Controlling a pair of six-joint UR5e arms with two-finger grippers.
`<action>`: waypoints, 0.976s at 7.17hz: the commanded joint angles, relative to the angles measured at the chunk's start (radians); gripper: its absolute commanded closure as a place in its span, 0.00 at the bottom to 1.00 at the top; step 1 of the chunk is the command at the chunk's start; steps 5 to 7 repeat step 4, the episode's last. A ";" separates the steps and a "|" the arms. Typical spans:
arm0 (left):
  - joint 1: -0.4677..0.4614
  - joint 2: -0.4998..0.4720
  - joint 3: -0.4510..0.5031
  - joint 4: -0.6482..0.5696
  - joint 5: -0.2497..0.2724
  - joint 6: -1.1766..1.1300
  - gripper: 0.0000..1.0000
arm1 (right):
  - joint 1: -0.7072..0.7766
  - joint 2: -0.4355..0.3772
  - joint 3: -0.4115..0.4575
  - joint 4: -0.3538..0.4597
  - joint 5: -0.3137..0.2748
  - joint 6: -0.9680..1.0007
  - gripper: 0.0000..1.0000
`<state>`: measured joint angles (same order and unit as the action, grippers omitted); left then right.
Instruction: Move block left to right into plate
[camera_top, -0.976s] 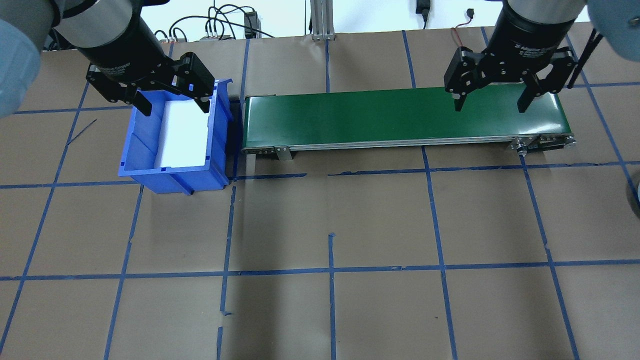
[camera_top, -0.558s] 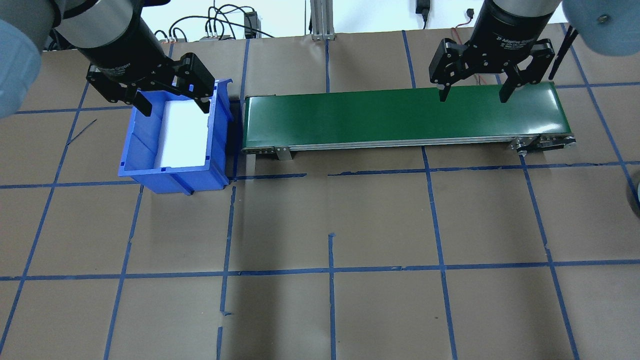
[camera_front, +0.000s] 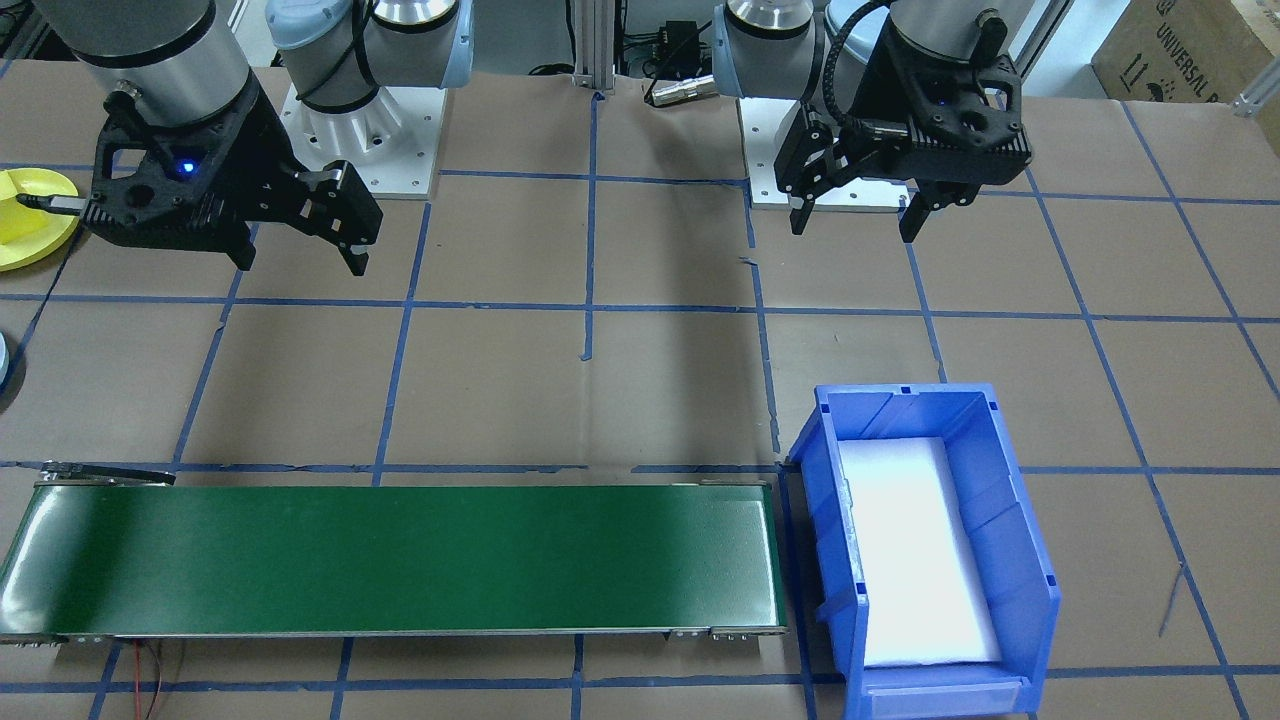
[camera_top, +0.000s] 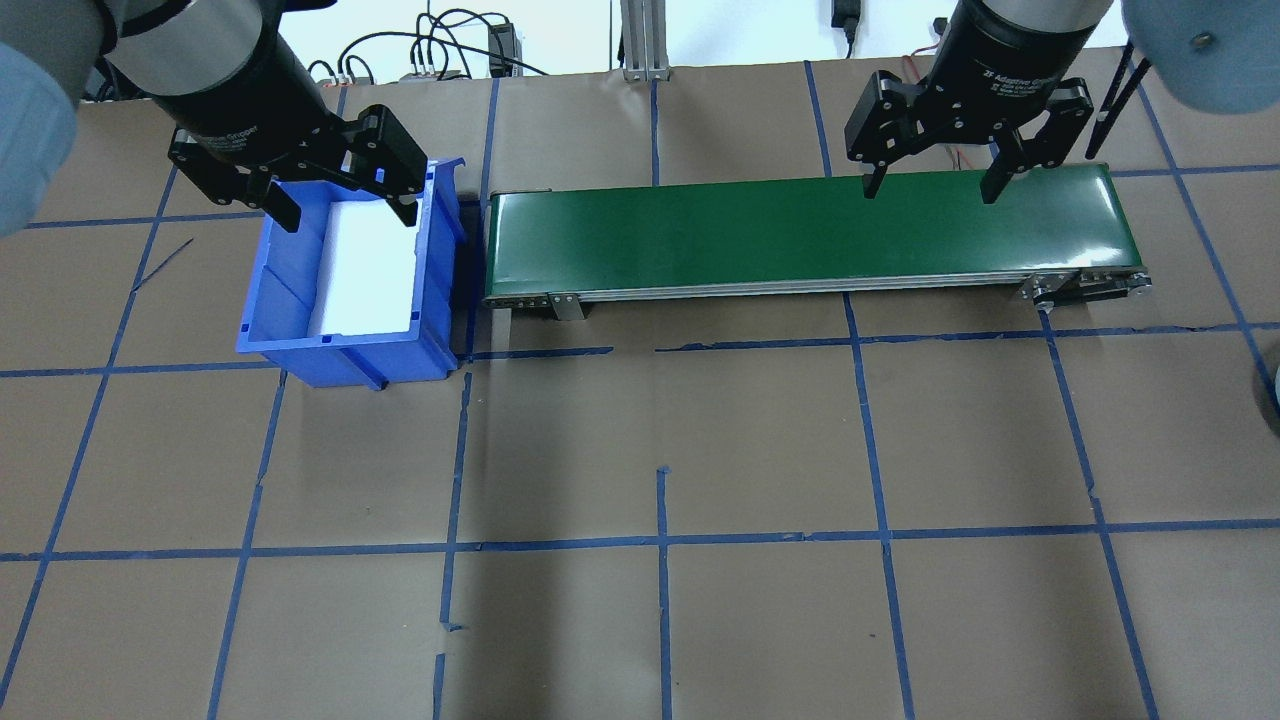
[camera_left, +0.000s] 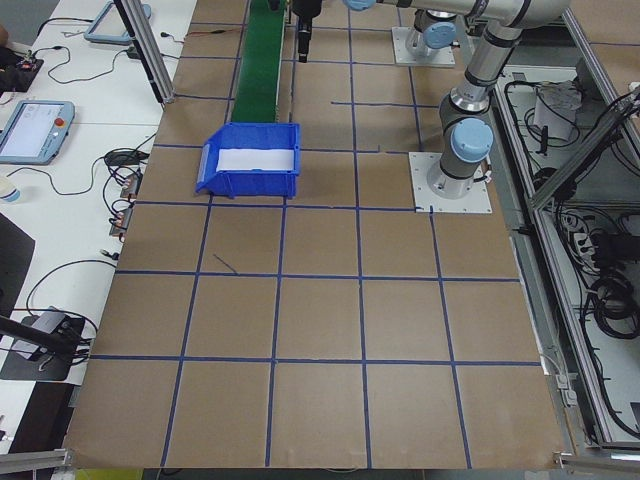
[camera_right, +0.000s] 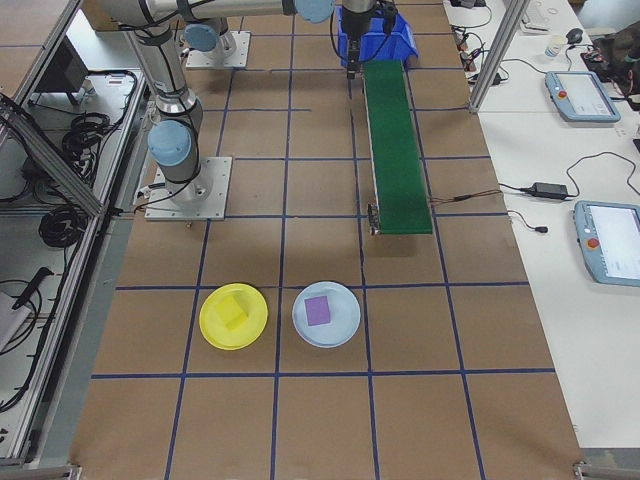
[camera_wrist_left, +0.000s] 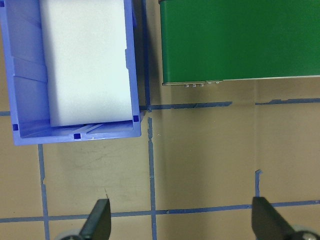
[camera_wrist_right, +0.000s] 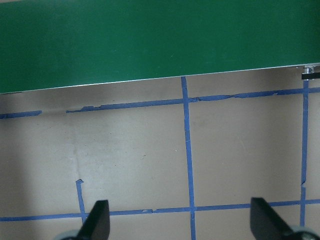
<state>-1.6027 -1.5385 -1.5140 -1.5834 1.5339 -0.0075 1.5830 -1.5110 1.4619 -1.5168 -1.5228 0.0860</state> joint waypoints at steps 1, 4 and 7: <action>0.000 0.001 0.003 -0.004 0.000 0.000 0.00 | 0.000 0.000 -0.001 -0.009 0.000 0.000 0.00; 0.000 0.001 -0.003 -0.003 -0.005 0.001 0.00 | -0.009 0.000 0.006 -0.005 -0.040 -0.002 0.00; 0.000 0.001 -0.003 -0.003 -0.005 0.001 0.00 | -0.009 0.000 0.006 -0.005 -0.040 -0.002 0.00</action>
